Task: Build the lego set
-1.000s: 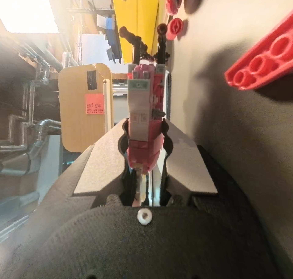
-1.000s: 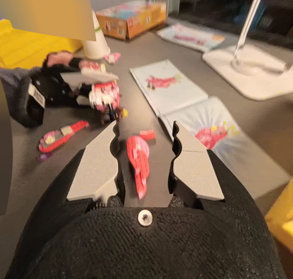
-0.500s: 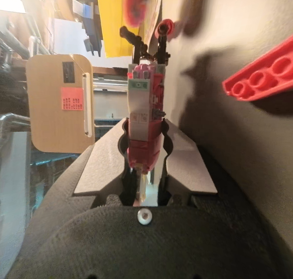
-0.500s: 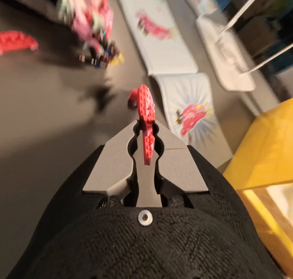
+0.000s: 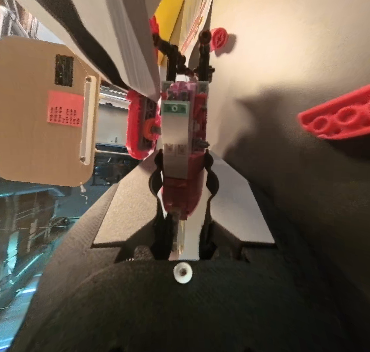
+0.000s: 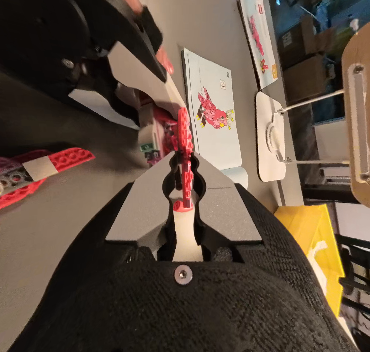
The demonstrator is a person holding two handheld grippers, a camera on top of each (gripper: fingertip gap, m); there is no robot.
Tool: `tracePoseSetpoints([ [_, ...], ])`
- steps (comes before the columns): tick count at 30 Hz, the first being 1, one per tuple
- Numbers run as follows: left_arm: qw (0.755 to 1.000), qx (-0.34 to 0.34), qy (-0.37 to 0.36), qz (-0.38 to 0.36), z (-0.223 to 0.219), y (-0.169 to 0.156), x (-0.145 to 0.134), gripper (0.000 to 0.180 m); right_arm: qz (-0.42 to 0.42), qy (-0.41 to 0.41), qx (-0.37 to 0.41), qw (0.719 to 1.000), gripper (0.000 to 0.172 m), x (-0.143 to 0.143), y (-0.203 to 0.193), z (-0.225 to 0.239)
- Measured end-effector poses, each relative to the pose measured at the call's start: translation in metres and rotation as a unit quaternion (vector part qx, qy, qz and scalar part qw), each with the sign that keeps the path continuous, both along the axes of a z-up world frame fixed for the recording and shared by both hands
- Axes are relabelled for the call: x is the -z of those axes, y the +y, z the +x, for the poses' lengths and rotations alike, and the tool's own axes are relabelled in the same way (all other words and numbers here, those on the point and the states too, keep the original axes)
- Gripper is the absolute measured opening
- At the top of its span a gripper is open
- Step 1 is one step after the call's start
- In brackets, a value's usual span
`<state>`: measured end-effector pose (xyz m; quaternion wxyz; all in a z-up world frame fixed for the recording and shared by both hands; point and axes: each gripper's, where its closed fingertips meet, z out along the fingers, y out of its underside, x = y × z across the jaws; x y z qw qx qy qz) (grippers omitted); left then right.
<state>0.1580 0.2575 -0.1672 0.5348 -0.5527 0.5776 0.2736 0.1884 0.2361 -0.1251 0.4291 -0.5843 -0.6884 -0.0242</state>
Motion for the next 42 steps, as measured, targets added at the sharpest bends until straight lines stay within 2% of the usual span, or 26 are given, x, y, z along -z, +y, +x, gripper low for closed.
tracePoseSetpoints([
  [4, 1.000, 0.011, -0.022, -0.008, -0.001, 0.000, -0.002, 0.041, 0.060, -0.039, 0.006, 0.997, 0.009, -0.003, 0.005, 0.000],
  [15, 0.999, 0.038, -0.031, -0.015, 0.004, -0.006, -0.001, 0.041, 0.035, -0.087, 0.019, 0.995, 0.009, 0.000, 0.001, 0.005],
  [25, 0.997, 0.044, -0.053, -0.025, 0.006, -0.008, -0.002, 0.041, -0.003, 0.008, 0.050, 0.999, 0.009, -0.003, -0.002, -0.003],
  [29, 0.998, 0.042, -0.050, -0.027, 0.007, -0.008, -0.002, 0.041, 0.020, -0.005, 0.045, 0.999, 0.009, -0.003, -0.005, -0.005],
  [35, 0.996, 0.059, -0.071, 0.002, 0.010, -0.010, -0.014, 0.040, 0.086, -0.027, -0.026, 0.996, 0.010, -0.015, -0.006, -0.006],
  [38, 0.986, 0.117, -0.121, 0.010, 0.018, -0.022, -0.028, 0.041, 0.118, -0.006, -0.098, 0.988, 0.010, -0.031, -0.014, -0.008],
  [42, 0.958, 0.206, -0.198, 0.020, 0.033, -0.046, -0.060, 0.039, 0.036, 0.052, -0.168, 0.984, 0.009, -0.059, -0.040, -0.007],
])
